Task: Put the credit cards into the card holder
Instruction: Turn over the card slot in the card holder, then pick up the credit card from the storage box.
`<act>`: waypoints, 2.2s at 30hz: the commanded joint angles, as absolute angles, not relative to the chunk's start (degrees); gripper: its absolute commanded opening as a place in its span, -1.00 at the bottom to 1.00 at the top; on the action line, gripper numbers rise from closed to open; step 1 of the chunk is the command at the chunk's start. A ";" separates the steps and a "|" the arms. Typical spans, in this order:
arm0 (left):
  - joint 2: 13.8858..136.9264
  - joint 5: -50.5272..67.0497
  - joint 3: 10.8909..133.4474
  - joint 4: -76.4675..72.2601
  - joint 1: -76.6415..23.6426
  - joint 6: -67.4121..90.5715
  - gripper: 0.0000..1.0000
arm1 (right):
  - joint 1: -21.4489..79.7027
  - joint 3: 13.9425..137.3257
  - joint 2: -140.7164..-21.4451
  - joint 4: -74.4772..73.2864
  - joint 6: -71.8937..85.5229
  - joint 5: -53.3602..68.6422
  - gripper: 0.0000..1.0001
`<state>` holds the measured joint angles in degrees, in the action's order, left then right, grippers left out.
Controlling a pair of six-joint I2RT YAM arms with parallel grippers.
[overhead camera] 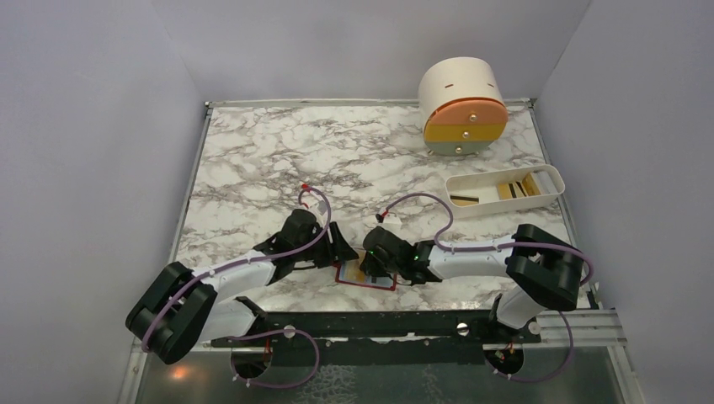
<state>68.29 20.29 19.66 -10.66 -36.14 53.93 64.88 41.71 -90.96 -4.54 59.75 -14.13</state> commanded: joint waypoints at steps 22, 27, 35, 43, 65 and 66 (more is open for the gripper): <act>64.87 26.73 18.35 -15.08 -36.56 58.34 -0.18 | 65.29 39.14 -81.16 -7.03 55.34 -19.95 -0.23; 67.58 28.34 20.47 -16.38 -37.81 58.25 -0.14 | 65.29 41.93 -72.94 -14.00 50.99 -24.56 -0.08; 70.75 26.87 24.35 -18.25 -43.32 59.06 -0.08 | 63.71 50.32 -62.71 -22.80 35.68 -37.44 0.07; 76.61 26.38 27.01 -20.28 -47.59 58.12 -0.03 | 47.94 55.28 -63.74 -22.80 21.48 -32.63 0.11; 63.86 11.55 36.20 9.00 -47.81 41.15 0.99 | 4.21 68.35 -83.28 -26.64 -3.75 -22.20 0.16; 63.41 10.87 36.78 10.38 -47.81 40.47 0.99 | 3.58 67.51 -83.69 -25.95 -5.76 -22.65 0.16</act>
